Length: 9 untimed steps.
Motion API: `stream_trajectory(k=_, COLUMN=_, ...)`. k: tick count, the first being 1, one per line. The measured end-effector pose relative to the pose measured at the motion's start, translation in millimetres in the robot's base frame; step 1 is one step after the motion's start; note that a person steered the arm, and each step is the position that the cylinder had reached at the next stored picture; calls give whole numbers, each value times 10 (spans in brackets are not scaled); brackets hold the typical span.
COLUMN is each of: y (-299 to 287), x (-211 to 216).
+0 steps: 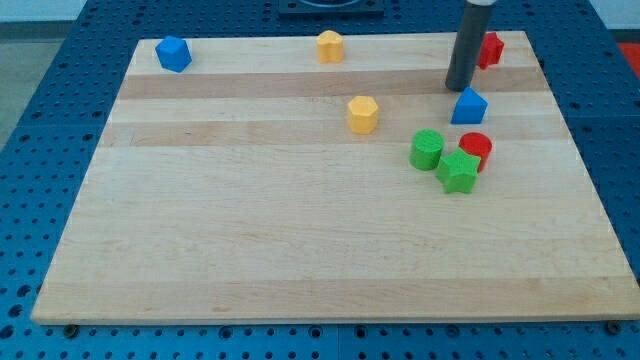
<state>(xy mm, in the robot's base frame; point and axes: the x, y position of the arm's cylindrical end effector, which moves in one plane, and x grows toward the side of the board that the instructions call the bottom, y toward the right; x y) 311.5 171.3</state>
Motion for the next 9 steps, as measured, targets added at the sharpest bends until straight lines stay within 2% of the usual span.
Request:
stream_trajectory(k=2, y=254, x=299)
stream_trajectory(k=4, y=544, x=864)
stream_trajectory(k=6, y=566, x=1566)
stream_trajectory(k=9, y=-7, x=1671)
